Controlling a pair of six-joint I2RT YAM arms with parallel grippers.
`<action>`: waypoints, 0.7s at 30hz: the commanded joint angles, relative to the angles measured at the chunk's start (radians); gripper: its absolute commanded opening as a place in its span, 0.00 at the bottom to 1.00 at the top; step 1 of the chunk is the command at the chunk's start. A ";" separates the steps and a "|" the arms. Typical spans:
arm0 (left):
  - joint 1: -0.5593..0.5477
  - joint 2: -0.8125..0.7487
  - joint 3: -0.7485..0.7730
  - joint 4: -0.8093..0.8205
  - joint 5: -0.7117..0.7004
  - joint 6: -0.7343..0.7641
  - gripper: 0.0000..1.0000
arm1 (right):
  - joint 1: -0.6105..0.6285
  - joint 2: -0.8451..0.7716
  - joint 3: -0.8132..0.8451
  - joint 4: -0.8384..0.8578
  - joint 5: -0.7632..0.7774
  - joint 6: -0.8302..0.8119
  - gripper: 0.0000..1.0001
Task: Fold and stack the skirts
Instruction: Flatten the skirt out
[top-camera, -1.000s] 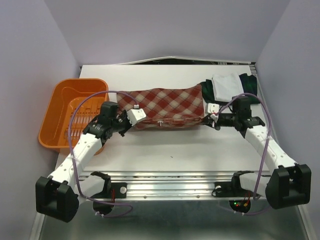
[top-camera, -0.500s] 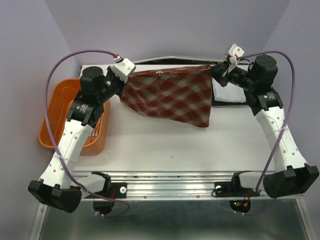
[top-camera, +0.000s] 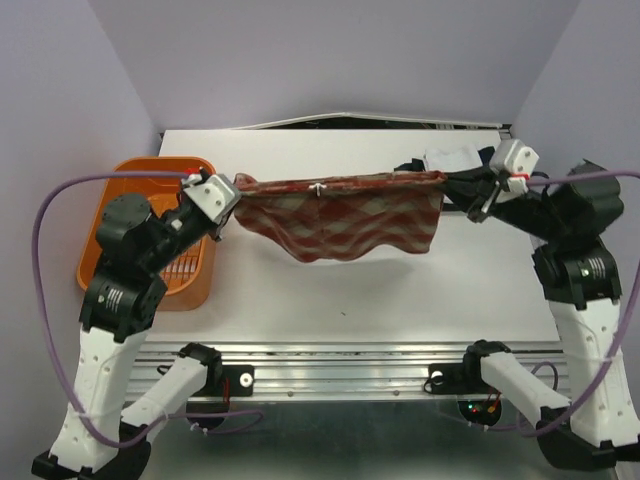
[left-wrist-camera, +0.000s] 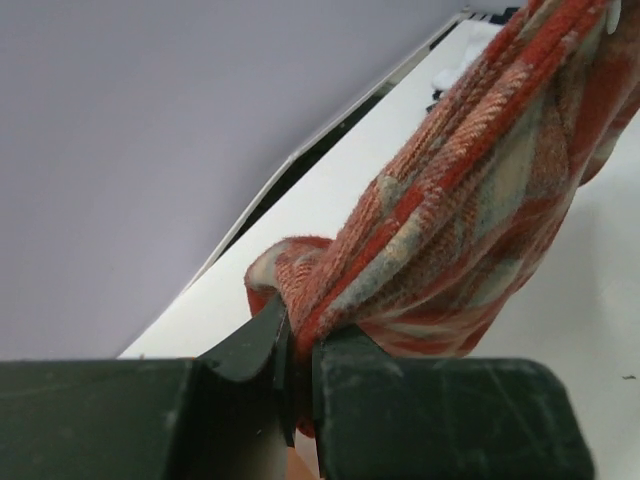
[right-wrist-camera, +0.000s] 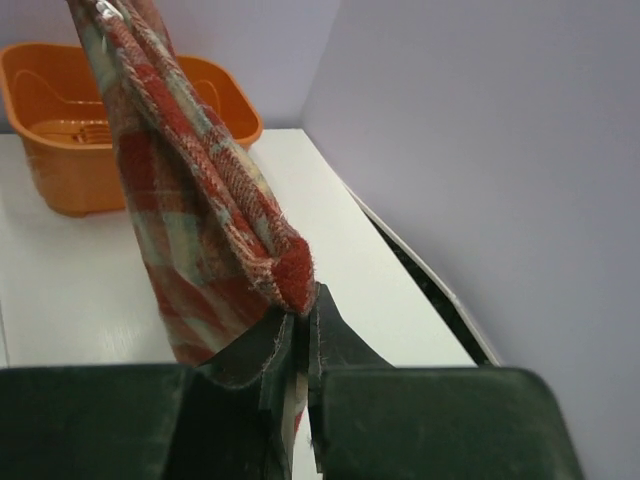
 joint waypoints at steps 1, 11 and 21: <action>0.068 -0.137 0.047 -0.080 -0.184 0.013 0.00 | -0.092 -0.090 0.033 -0.107 0.307 -0.071 0.01; 0.068 0.054 0.029 -0.095 -0.241 -0.008 0.10 | -0.092 0.146 -0.036 -0.002 0.451 -0.055 0.01; 0.082 0.781 0.287 0.058 -0.365 -0.088 0.89 | -0.092 0.798 0.274 0.074 0.548 0.086 0.85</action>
